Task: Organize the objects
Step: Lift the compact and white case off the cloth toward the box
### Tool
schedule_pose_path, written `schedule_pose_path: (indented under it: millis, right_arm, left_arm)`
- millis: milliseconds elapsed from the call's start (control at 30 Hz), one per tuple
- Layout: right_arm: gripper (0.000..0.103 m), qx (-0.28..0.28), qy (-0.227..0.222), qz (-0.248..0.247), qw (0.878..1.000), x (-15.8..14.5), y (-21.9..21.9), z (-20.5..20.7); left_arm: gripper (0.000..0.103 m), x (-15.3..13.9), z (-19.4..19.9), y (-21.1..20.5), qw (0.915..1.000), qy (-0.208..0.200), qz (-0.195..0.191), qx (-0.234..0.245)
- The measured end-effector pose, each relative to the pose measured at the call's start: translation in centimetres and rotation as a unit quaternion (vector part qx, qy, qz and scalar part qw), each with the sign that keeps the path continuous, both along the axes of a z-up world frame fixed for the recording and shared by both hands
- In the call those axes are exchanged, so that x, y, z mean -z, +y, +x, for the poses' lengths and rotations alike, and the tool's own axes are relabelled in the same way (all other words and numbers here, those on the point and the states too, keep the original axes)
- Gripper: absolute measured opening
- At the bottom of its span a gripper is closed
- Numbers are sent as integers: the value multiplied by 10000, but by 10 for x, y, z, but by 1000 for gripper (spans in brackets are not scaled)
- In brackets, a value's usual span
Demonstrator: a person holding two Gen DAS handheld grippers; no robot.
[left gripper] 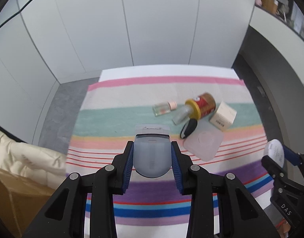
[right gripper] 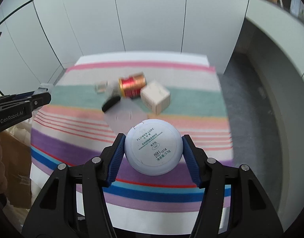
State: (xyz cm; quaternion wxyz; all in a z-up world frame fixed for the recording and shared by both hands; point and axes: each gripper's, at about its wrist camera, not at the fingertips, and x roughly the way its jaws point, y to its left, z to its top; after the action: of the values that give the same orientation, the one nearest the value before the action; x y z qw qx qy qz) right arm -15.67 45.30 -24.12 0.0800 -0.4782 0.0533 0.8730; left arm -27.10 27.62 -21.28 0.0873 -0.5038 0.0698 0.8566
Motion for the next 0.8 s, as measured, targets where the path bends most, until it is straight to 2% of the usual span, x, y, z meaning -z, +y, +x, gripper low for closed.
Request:
schedule_pose_path:
  millis: [67,233,333,433,600,800]
  right_arm:
    - [60,-56,136,142,9998,-27,-3,0]
    - [60,-90,402,134,9991,-89,-5,-2]
    - [60,-114,460,298,9984,-124,-9,0]
    - [60,-132,552,360,9977,-157,-9,4]
    - [60,-72,733,300,9968,-199,-4,13]
    - [60,-76,846,442,9954,-211,-1,22]
  left_arm:
    - [36,-21,0,-3,9999,74,-24,-112]
    - [36,-91,6,-12,9981,506,104,-335]
    - [36,-129,11,-19,9969,538,233,-526]
    - [36,-159,15,-21,9956,681,174,-626]
    - [36,-183,27,-19,9944,860,222,-577]
    - [36,-184,41,-8,9942,990,-93,-404]
